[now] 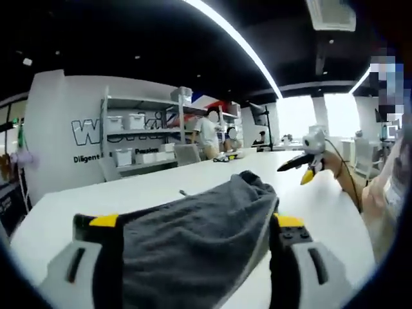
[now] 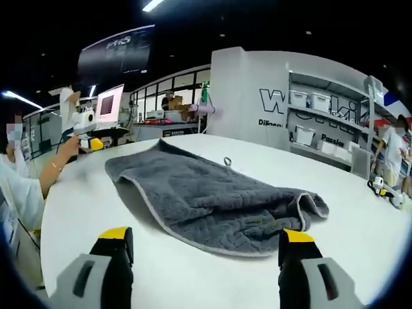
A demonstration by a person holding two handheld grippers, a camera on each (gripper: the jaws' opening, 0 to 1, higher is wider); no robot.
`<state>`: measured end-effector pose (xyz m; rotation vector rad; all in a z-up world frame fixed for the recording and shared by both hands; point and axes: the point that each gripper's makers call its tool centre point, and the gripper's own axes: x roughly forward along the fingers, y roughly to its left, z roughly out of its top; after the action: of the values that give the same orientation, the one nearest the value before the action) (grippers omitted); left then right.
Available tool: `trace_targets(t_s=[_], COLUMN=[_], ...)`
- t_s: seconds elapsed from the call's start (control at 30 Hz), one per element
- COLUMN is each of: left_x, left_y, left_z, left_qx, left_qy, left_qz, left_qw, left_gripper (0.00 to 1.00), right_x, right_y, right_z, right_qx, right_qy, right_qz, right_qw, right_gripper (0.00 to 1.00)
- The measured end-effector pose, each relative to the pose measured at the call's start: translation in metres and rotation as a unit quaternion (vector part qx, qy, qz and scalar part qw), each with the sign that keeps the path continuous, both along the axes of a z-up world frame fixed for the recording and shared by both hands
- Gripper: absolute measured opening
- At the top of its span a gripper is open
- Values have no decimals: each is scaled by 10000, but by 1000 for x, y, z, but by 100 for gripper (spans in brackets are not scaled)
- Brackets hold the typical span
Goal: Fold the towel on the table until its edges align and the towel forms a compact rectangular stack.
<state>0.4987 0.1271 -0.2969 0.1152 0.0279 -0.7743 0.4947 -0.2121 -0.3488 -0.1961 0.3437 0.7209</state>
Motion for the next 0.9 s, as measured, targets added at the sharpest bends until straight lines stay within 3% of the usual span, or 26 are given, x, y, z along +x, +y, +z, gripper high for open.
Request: trace_targets(t_s=[0.2, 0.6, 0.77, 0.9], left_x=[-2, -1, -1, -4], left_y=[11, 12, 11, 8], left_z=[-10, -15, -24, -25], left_qx=[297, 326, 416, 492], left_qy=[49, 186, 329, 339], left_qz=[152, 137, 122, 44], left_qw=[9994, 9992, 9985, 9982], left_gripper=[99, 95, 96, 96], right_x=[4, 14, 20, 23], right_y=[-6, -17, -28, -41], right_z=[0, 3, -1, 2], right_qx=[43, 262, 171, 182], right_qy=[1, -56, 1, -87], right_qz=[-118, -379, -539, -862], right_qw=[9999, 9989, 9984, 9961], right_gripper=[98, 96, 96, 90])
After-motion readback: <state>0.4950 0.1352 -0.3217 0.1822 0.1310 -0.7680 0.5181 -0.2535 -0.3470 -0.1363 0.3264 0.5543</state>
